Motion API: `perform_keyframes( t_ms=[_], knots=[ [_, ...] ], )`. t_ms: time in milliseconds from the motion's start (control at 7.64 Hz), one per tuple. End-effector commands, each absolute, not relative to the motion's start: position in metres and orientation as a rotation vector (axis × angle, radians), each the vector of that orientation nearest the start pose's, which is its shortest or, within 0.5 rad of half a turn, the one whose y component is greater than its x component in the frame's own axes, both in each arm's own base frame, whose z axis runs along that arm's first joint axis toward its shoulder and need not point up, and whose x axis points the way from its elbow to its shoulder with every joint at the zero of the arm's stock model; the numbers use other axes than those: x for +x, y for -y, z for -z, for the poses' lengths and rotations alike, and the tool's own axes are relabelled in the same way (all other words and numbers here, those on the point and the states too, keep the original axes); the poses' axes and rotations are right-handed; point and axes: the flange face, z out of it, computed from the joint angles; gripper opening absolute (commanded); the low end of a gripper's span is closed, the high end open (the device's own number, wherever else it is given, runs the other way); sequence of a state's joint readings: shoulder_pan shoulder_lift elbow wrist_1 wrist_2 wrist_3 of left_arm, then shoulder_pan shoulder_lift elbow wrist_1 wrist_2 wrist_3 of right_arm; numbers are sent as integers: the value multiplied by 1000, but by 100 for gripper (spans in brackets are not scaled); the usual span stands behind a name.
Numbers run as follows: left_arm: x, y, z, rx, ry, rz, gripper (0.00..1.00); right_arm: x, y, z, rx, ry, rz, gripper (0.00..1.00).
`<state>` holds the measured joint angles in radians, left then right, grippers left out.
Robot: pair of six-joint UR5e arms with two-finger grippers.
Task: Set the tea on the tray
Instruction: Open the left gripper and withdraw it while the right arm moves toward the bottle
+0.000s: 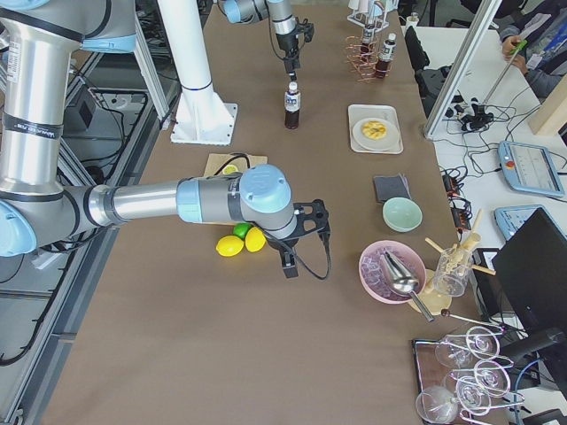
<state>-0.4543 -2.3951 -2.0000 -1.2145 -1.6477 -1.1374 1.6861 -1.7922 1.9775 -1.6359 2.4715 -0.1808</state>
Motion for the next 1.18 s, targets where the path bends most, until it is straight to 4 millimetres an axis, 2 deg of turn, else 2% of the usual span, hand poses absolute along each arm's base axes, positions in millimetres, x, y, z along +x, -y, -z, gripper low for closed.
perform_keyframes(
  t_ms=[0, 131, 393, 524, 654, 785, 916, 1047],
  knots=[
    [389, 405, -111, 307, -825, -158, 96, 10, 454, -449, 188, 945, 57, 100],
    [363, 414, -139, 304, -804, -215, 96, -29, 462, -400, 162, 977, 18, 100],
    [316, 437, -189, 284, -769, -300, 97, -99, 444, -323, 118, 1029, -4, 100],
    [301, 447, -217, 273, -753, -342, 97, -149, 430, -278, 90, 1045, -35, 100],
    [282, 468, -251, 306, -730, -362, 97, -203, 422, -241, 82, 1048, -60, 100],
    [262, 496, -293, 312, -753, -395, 97, -256, 399, -207, 70, 1054, -93, 100],
    [227, 503, -343, 312, -781, -446, 97, -291, 384, -184, 97, 1054, -105, 100],
    [191, 505, -372, 310, -771, -444, 97, -312, 367, -176, 65, 1030, -136, 100]
  ],
)
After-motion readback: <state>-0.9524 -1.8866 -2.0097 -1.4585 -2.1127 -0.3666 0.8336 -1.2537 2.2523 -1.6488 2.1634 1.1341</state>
